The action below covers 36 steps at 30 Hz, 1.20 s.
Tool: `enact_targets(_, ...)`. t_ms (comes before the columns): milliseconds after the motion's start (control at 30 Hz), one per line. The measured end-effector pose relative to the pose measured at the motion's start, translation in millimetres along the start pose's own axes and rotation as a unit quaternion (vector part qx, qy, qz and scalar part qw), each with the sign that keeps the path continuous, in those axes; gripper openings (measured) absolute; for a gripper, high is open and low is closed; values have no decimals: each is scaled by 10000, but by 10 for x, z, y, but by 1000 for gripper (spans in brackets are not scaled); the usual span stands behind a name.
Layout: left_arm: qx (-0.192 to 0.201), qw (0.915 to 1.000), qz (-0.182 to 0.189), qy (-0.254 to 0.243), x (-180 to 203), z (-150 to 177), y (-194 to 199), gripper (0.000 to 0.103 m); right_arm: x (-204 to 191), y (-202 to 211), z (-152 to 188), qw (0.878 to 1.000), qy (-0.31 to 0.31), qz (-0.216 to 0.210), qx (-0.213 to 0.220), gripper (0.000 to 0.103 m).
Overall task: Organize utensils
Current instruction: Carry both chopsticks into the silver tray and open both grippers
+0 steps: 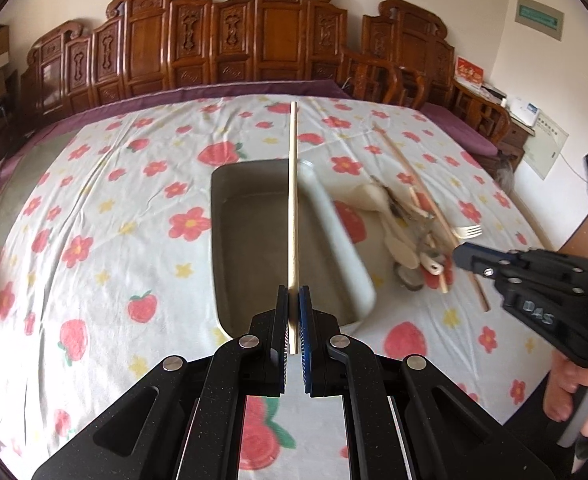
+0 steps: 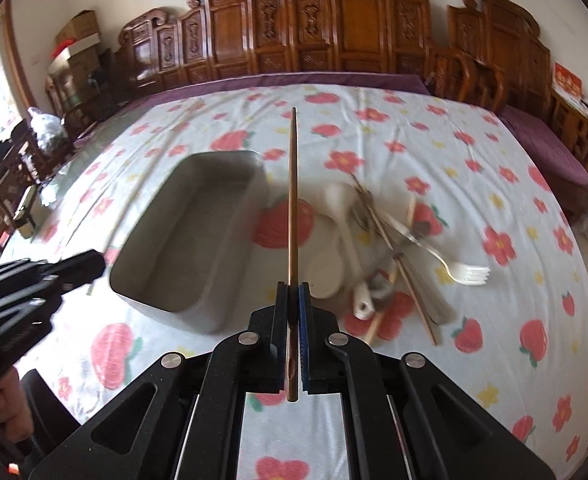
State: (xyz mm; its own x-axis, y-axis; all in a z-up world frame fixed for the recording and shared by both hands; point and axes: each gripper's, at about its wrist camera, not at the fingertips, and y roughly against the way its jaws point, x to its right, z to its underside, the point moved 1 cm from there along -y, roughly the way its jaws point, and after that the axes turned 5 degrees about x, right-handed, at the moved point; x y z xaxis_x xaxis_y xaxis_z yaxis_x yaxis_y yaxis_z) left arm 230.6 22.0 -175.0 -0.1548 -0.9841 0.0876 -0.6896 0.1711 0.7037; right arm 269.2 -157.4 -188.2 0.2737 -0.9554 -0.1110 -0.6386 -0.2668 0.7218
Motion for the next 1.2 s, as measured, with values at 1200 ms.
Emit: enact_targets(1200, 47, 9993, -304, 217, -468, -66, 28, 6, -685, -680, -328, 9961, 114, -853, -199, 6)
